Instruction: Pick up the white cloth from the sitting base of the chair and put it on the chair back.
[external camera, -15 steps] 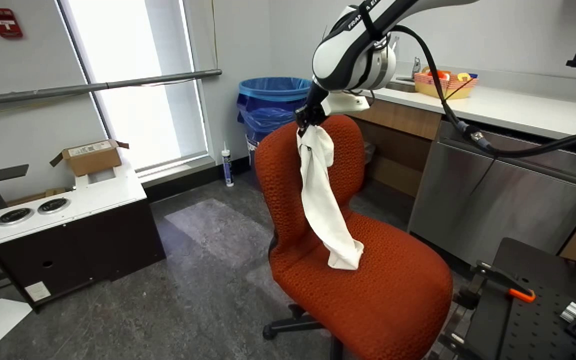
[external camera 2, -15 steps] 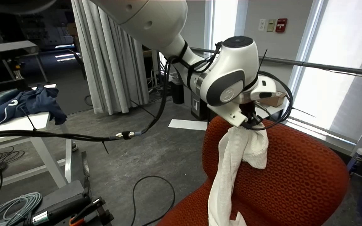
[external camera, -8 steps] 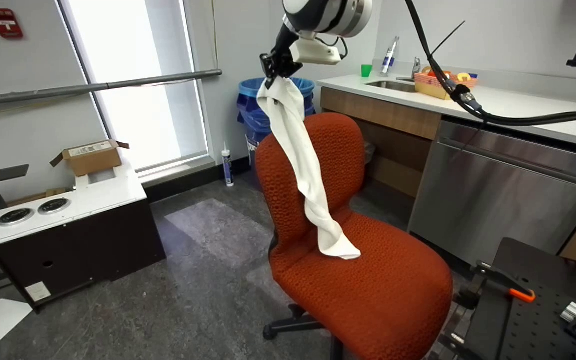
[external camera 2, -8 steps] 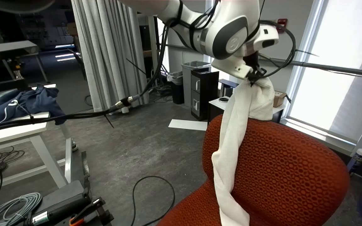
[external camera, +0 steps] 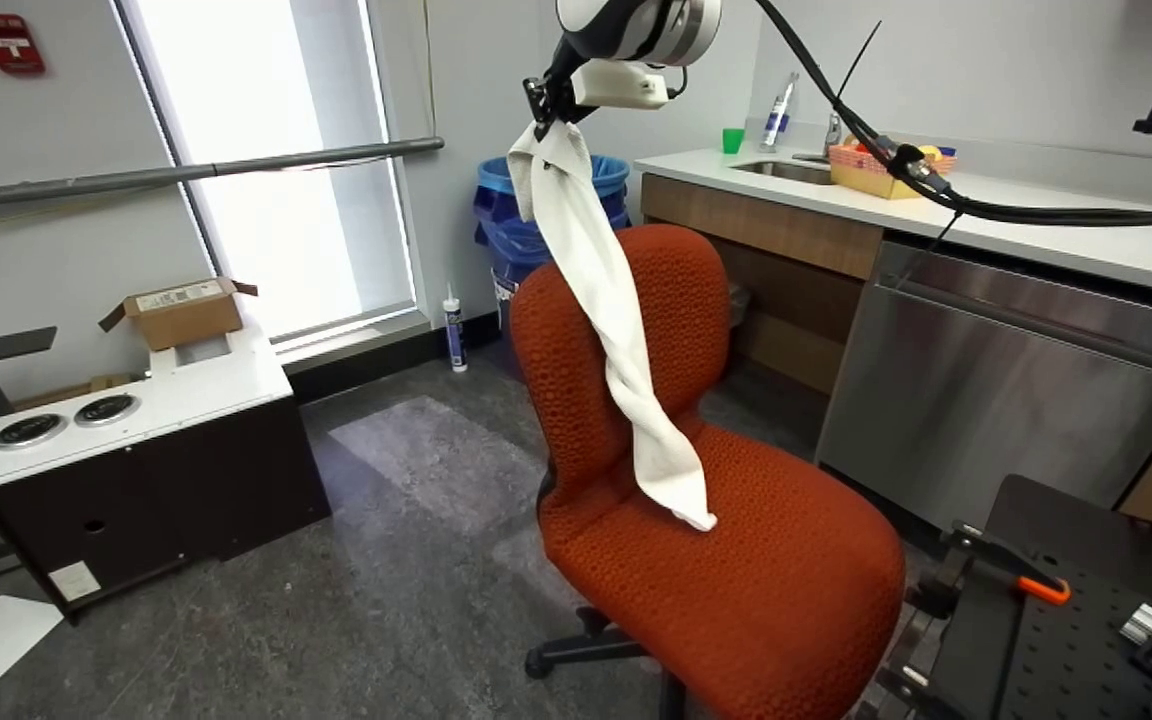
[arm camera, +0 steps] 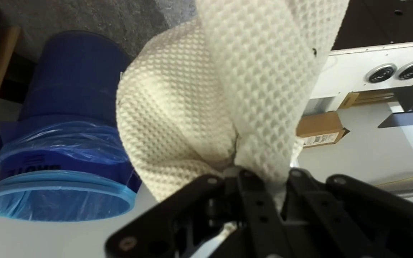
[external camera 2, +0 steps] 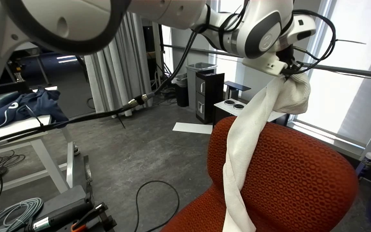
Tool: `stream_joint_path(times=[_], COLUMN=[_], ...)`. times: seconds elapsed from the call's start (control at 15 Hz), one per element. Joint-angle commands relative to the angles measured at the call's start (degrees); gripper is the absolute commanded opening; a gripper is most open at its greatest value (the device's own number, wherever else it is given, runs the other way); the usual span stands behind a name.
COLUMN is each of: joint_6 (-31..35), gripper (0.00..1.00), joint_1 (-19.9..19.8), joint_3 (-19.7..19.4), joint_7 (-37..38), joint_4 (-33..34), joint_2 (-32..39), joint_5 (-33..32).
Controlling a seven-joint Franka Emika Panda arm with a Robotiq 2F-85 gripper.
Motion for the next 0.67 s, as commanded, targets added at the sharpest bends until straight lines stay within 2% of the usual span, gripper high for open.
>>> stream_joint_path(times=[0.0, 0.27, 0.47, 0.53, 0.6], joint_6=[-1.91, -3.08, -5.40, -1.53, -2.02], gripper=[0.00, 0.00, 0.00, 0.00, 0.00], joint_1=[1.31, 2.33, 2.23, 1.99, 1.98], joint_3=[-3.56, -7.66, -9.28, -7.57, -8.00], joint_7=[3.74, 9.14, 12.21, 9.02, 9.68], joint_4=[13.45, 21.54, 27.19, 17.82, 19.62], joint_2=[10.24, 19.61, 25.12, 19.65, 21.31], joint_5=[-2.13, -4.21, -4.99, -3.98, -4.11])
